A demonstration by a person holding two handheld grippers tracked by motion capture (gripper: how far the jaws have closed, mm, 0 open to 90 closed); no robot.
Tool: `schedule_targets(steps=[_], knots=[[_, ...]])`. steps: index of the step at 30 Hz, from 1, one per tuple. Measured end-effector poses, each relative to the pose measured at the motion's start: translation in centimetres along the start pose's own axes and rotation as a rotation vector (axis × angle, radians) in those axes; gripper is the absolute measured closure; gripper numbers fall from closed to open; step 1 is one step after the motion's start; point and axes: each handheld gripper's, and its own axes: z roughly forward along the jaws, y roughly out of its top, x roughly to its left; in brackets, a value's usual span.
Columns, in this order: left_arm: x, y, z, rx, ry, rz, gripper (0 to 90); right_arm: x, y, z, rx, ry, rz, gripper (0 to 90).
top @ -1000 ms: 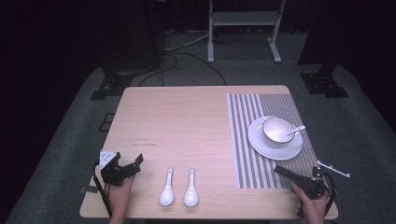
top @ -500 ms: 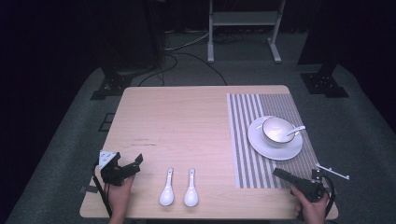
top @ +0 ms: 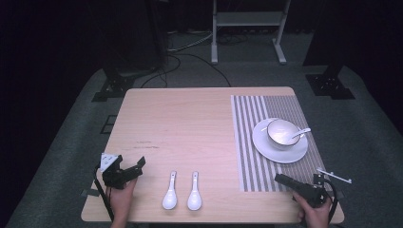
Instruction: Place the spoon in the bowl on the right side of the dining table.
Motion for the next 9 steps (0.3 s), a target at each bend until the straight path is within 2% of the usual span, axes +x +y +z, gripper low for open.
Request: schedule_targets(steps=[9], knots=[[0.02, 0.0, -0.01, -0.001, 0.0, 0.0, 1.2, 0.04, -0.21, 0.26, 0.007, -0.001, -0.006, 39.2]])
